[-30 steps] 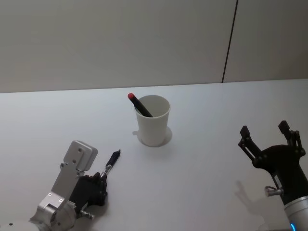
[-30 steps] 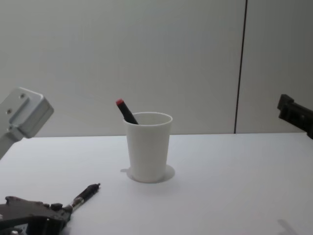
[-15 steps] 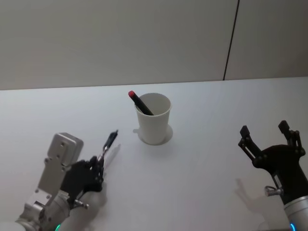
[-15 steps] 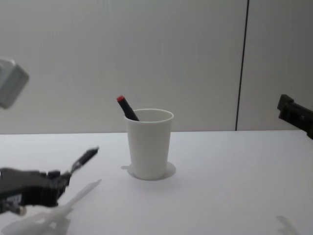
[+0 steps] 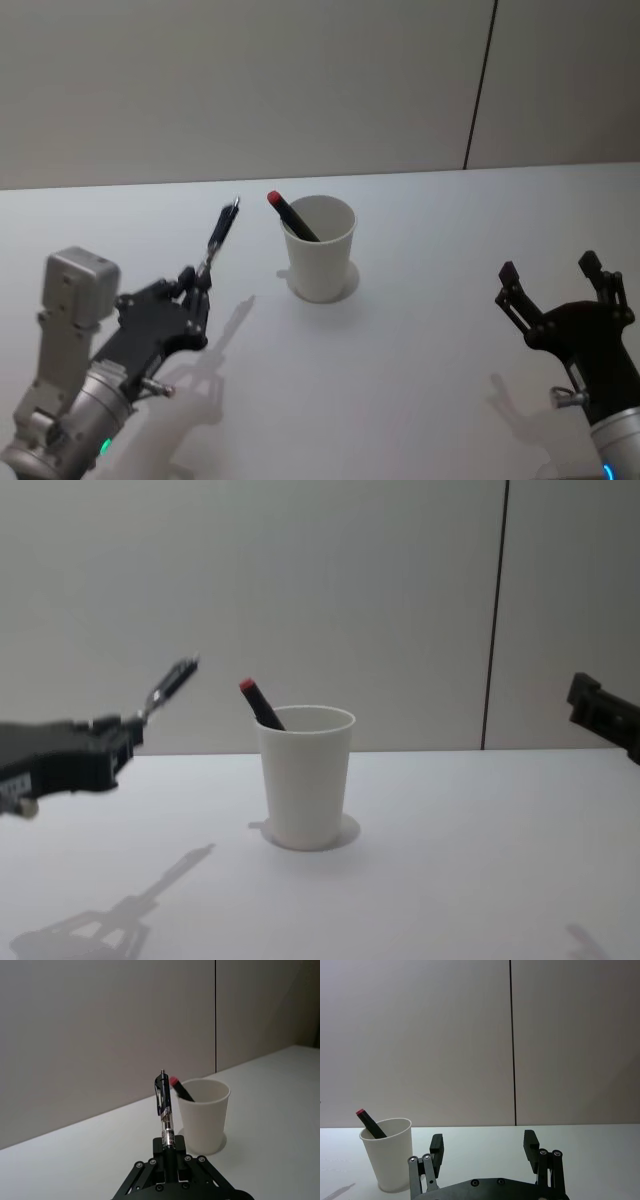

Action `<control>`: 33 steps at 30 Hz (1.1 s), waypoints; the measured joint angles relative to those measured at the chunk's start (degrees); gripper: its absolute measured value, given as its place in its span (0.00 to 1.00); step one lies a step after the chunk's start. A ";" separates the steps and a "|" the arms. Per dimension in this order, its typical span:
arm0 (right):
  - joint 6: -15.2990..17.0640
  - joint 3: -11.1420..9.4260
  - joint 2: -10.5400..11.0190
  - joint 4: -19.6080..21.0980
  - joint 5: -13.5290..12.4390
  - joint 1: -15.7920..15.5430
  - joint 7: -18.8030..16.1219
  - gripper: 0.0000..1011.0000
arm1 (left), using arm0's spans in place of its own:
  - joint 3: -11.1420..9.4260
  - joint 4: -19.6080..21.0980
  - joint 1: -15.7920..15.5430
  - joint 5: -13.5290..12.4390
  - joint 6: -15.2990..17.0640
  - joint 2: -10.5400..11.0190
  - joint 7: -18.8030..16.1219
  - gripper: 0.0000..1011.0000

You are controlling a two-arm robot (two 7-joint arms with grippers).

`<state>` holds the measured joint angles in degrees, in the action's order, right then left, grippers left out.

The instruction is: Place the pen into the pen holder.

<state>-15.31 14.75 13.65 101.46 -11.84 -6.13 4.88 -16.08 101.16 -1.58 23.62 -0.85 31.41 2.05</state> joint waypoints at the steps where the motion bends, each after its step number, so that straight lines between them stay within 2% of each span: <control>1: 0.00 0.00 0.00 0.00 0.00 0.00 0.00 0.99 | 0.09 0.04 0.02 0.22 -0.70 0.01 0.21 0.14; 7: 0.00 0.00 0.00 0.00 0.00 0.00 0.00 0.99 | 0.80 0.13 -0.15 2.01 -7.14 -0.07 3.31 0.14; 13: 0.00 0.00 0.00 0.00 0.00 0.00 0.00 0.99 | 1.12 -0.42 -0.83 2.94 -11.42 -0.36 7.08 0.14; 16: 0.00 0.00 0.00 0.00 0.00 0.00 0.00 0.99 | 1.22 -1.09 -1.53 3.22 -14.26 -0.62 10.59 0.14; 22: 0.00 0.00 0.00 0.00 0.00 0.00 0.00 0.99 | 1.25 -2.43 -2.81 3.28 -17.47 -1.08 15.54 0.14; 28: 0.00 0.00 0.00 0.00 0.00 0.00 0.00 0.99 | 1.13 -4.66 -4.81 2.69 -21.28 -1.90 22.16 0.14; 29: 0.00 0.00 0.00 0.00 0.00 0.00 0.00 0.99 | 1.06 -5.42 -5.50 2.44 -22.36 -2.17 24.13 0.14; 32: 0.00 0.00 0.00 0.00 0.00 0.00 0.00 0.99 | 0.94 -6.52 -6.41 2.11 -23.78 -2.54 26.70 0.14; 33: 0.00 0.00 0.00 0.00 0.00 0.00 0.00 0.99 | 0.84 -7.26 -7.05 1.84 -24.90 -2.81 28.77 0.14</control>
<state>-15.31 14.74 13.65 101.46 -11.84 -6.13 4.88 -15.24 93.90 -8.64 25.46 -25.75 28.60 30.82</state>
